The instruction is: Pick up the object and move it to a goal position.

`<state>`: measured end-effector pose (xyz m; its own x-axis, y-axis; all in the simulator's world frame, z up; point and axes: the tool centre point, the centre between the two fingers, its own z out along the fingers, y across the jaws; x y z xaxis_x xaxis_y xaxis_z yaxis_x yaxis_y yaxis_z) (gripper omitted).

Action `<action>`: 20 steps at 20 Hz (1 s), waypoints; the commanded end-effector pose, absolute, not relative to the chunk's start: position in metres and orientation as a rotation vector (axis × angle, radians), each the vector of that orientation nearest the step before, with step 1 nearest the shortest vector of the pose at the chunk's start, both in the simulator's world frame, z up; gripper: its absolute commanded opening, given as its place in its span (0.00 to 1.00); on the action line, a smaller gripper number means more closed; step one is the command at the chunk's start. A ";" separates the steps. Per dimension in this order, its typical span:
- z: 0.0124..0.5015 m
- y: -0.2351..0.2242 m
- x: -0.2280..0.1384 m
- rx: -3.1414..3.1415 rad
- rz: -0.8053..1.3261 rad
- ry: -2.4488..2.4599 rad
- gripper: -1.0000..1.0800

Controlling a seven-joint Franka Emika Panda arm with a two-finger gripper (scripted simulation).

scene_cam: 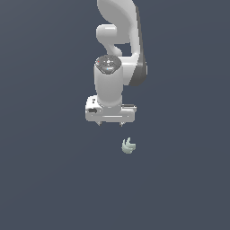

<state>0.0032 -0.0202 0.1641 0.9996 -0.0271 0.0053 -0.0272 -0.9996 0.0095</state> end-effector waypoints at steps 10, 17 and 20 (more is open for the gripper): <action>0.152 0.004 -0.003 3.120 -0.032 0.018 0.96; 0.152 0.003 -0.002 3.120 -0.031 0.027 0.96; 0.150 0.006 0.001 3.119 -0.030 0.063 0.96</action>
